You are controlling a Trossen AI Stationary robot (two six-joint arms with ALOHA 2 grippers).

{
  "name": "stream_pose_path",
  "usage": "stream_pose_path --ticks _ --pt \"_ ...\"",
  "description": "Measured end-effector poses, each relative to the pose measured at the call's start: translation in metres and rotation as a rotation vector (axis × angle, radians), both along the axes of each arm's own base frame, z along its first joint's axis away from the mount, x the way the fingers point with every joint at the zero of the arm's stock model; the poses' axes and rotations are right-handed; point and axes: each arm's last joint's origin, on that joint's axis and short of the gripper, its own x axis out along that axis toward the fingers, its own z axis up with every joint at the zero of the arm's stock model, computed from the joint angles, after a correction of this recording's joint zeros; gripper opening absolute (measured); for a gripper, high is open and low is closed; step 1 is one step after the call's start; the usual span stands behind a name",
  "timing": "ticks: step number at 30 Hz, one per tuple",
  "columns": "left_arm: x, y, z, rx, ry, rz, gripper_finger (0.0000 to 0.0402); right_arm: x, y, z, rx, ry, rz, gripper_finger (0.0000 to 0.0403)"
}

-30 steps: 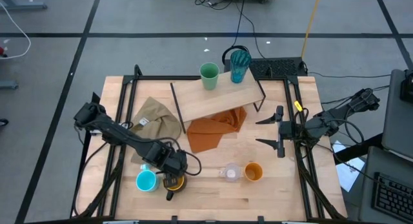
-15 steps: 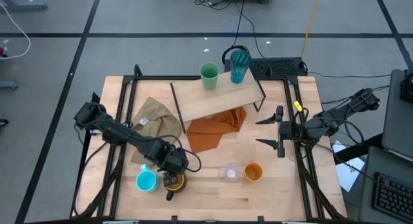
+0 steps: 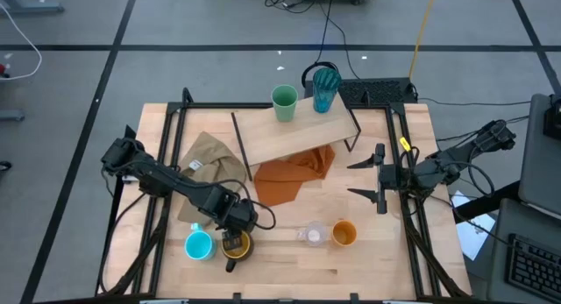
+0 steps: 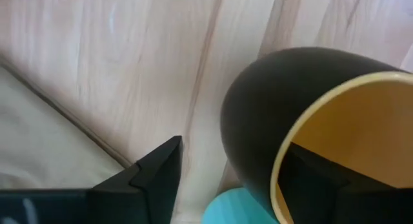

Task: Stack small to large cups/mugs on shelf
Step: Put the black mug on the shelf

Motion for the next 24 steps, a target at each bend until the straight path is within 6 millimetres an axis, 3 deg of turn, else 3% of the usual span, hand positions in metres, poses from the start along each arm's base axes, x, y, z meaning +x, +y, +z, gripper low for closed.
stream_pose_path --ticks 5,12,24 --pt "0.0022 0.0033 0.0002 -0.033 0.0 -0.024 0.0165 0.0 0.0 -0.0002 -0.002 0.002 0.0 0.0274" --pt "0.0019 0.0046 -0.0001 -0.066 0.008 -0.121 0.0019 0.0 0.0 -0.0002 -0.025 0.003 0.005 0.0274" --pt "0.0029 0.0048 0.0005 -0.121 0.003 -0.193 0.0011 0.0 0.0 -0.0002 -0.03 0.004 0.006 0.0274"
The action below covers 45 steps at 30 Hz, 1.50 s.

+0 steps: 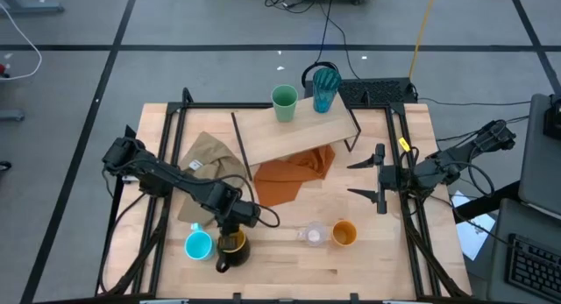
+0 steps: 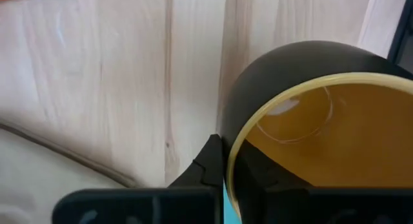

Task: Stack small to large cups/mugs on shelf
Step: Put the black mug on the shelf

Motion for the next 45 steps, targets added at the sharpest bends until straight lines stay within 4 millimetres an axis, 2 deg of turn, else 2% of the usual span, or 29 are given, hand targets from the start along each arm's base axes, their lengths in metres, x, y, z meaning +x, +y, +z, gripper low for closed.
stream_pose_path --ticks 5,10,14,23,28,32,41,45 --pt "0.001 0.004 0.001 -0.025 0.014 -0.002 0.0011 0.0 0.0 0.0 -0.006 0.001 0.001 0.0274" --pt "0.002 0.009 0.013 0.008 0.028 -0.023 0.0011 0.0 0.0 0.0 -0.006 0.002 0.001 0.0274" --pt "0.003 0.015 0.035 0.059 0.032 -0.033 0.0011 0.0 0.0 -0.001 -0.007 0.008 0.0 0.0274" --pt "0.004 0.03 0.099 0.178 -0.024 -0.037 0.0011 0.0 0.0 -0.001 0.001 0.008 -0.001 0.0274" --pt "-0.001 0.041 0.119 0.236 -0.009 -0.018 0.0011 0.0 0.0 -0.001 0.001 0.008 -0.001 0.0274" --pt "-0.002 0.044 0.127 0.243 -0.018 -0.009 0.0011 0.0 0.0 -0.001 0.001 0.008 -0.001 0.0274" --pt "-0.003 0.045 0.127 0.243 -0.015 -0.024 0.0011 0.0 0.0 -0.001 0.001 0.007 -0.001 0.0274" --pt "-0.001 0.055 0.128 0.246 -0.01 -0.021 0.0011 0.0 0.0 -0.001 0.001 0.007 -0.001 0.0274"
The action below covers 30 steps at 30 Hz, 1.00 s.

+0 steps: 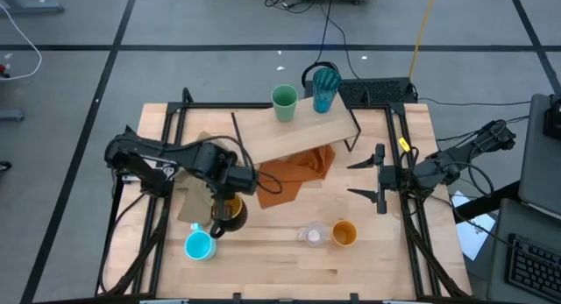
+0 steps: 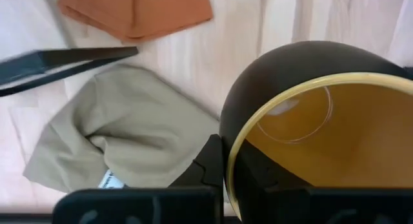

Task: Stack small to large cups/mugs on shelf
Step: Put the black mug on the shelf

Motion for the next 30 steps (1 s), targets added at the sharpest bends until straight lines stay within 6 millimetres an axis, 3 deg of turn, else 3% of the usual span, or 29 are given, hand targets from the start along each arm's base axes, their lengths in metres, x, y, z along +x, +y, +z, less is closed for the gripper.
stream_pose_path --ticks 8,20,30 --pt "0.002 0.025 0.007 -0.008 -0.031 0.006 0.0011 0.0 0.0 -0.001 0.015 0.004 -0.004 0.0274" --pt "-0.003 0.057 0.071 0.065 -0.293 -0.022 0.0011 0.0 0.0 -0.001 0.011 0.012 -0.004 0.0274" --pt "-0.012 0.1 0.092 0.184 -0.366 0.023 0.0011 0.0 0.0 -0.002 0.018 0.014 -0.006 0.0274"
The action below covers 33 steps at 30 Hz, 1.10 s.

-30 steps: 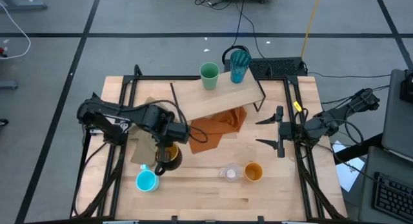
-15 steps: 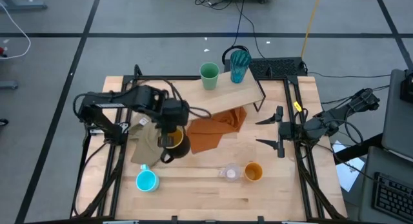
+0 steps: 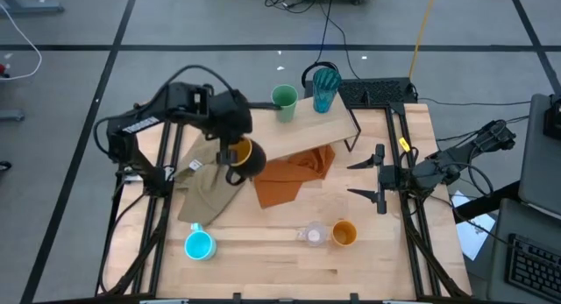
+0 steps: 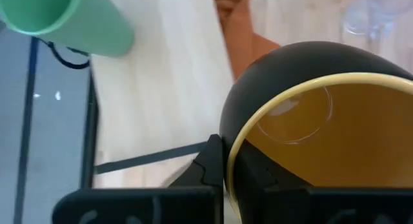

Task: Stack small to large cups/mugs on shelf
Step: Put the black mug on the shelf

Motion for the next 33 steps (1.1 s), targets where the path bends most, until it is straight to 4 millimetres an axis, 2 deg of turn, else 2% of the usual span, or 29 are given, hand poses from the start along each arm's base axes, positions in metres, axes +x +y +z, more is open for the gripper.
stream_pose_path --ticks 7,17,24,28,33 --pt "-0.007 0.028 0.012 0.062 -0.034 0.028 0.0011 0.0 0.0 -0.001 -0.008 0.013 0.0 0.0274" --pt "0.001 0.091 0.002 0.127 0.031 0.099 0.0011 -0.001 0.0 -0.003 -0.016 0.028 0.0 0.0274" --pt "0.001 0.128 -0.002 0.144 0.053 0.163 0.0011 -0.002 -0.001 -0.006 -0.031 0.058 0.0 0.0274" --pt "0.001 0.145 -0.008 0.159 0.08 0.221 0.0011 -0.002 -0.001 -0.007 -0.035 0.065 0.0 0.0274" --pt "0.001 0.155 -0.013 0.146 0.092 0.267 0.0011 -0.002 -0.001 -0.006 -0.035 0.064 0.0 0.0274"
